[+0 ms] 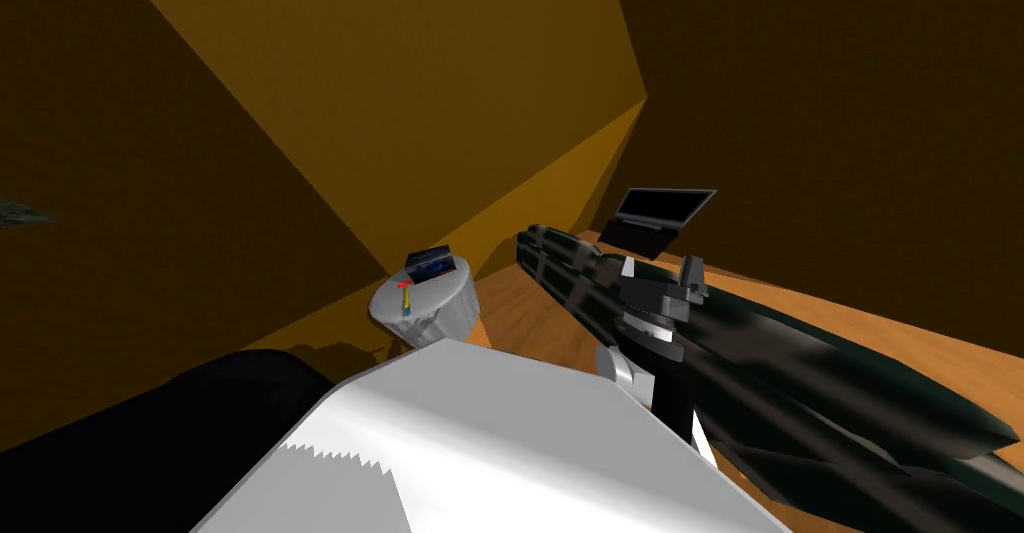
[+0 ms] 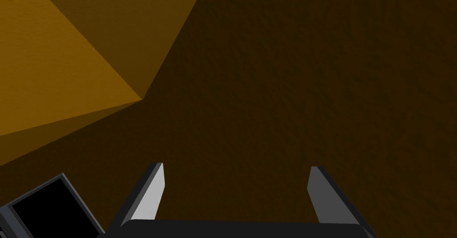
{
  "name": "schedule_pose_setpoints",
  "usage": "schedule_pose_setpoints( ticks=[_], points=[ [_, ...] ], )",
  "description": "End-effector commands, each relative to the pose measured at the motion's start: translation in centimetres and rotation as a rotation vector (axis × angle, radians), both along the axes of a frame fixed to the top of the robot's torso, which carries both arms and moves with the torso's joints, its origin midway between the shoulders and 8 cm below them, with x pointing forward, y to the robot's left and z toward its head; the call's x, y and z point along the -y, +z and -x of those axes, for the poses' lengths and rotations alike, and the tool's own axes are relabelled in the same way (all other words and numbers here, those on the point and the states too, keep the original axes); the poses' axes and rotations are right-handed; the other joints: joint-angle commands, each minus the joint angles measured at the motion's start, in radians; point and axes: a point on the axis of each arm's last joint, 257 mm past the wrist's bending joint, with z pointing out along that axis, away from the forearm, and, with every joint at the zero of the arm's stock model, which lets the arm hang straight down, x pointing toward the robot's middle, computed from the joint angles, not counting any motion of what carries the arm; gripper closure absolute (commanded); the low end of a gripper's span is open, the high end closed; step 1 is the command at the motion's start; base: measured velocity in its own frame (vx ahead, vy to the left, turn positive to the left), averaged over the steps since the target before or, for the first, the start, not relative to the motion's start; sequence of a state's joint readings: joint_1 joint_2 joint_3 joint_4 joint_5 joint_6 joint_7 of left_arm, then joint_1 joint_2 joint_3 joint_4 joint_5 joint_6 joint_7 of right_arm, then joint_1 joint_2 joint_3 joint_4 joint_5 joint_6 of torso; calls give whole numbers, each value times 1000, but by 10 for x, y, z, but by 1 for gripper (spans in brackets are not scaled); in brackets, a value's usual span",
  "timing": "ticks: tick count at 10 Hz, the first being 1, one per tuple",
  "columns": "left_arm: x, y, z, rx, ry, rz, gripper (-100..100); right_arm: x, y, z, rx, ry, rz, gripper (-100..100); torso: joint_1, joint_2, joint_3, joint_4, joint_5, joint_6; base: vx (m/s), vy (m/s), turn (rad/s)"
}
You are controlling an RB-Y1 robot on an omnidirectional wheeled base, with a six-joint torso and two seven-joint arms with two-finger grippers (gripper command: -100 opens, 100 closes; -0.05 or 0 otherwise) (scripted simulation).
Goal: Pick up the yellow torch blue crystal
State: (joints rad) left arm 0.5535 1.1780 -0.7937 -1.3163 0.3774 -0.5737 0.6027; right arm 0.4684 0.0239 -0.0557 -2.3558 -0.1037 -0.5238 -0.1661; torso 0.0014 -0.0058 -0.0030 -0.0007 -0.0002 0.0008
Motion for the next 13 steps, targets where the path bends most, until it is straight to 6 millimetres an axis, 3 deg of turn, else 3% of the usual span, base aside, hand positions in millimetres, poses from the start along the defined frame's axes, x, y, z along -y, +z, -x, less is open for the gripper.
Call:
schedule_pose_setpoints(
  ticks=[1, 2, 3, 4, 5, 7, 8, 9, 10, 11, 13],
  points=[
    [-16, -9, 25, -61, 11, -25, -100, 0, 0, 0, 0, 0, 0, 0, 0, 0, 0, 0, 0, 0, 106, 20, -133],
    [-39, -11, 48, -117, 26, -59, -100, 0, 0, 0, 0, 0, 0, 0, 1, 0, 0, 0, 0, -2, 104, 16, -169],
    [-39, -13, 53, -128, 23, -58, -100, 0, 0, 0, 0, 0, 0, 0, 1, 0, 0, 0, 0, -1, 77, 20, -131],
    [-62, -14, 78, -186, 37, -94, -100, 0, 0, 0, 0, 0, 0, 0, 0, 1, 0, 0, 0, -1, 75, 42, -230],
    [-61, -15, 81, -192, 35, -92, -100, 0, 0, 0, 0, 0, 0, 0, 2, 1, 1, 0, 0, -1, 69, 53, -120],
    [-81, -15, 107, -250, 45, -126, -100, 0, 0, 0, 0, 0, 0, 0, 1, 0, 0, 0, 1, -1, 94, 27, -162],
    [-101, -13, 132, -305, 55, -159, -100, 0, 0, 0, 0, 0, 0, 0, 1, 0, 0, 0, 0, -2, 95, 44, -250],
    [-101, -13, 132, -305, 55, -159, -100, 0, 0, 0, 0, 0, 0, 0, 1, 0, 0, 0, 1, -1, 77, 58, -132],
    [-115, -11, 151, -347, 63, -183, -100, 0, 0, 0, 0, 0, 0, 0, 2, 1, 0, 0, 1, -2, 84, 72, -203],
    [-116, -11, 154, -353, 62, -185, -100, 0, 0, 0, 0, 0, 0, 0, 3, 0, 0, 0, 1, -1, 78, 65, -110],
    [-148, -3, 196, -442, 73, -247, -100, 0, 0, 0, 0, 0, 0, 0, 4, 0, 0, 0, 1, -1, 114, 103, -250]
  ],
)
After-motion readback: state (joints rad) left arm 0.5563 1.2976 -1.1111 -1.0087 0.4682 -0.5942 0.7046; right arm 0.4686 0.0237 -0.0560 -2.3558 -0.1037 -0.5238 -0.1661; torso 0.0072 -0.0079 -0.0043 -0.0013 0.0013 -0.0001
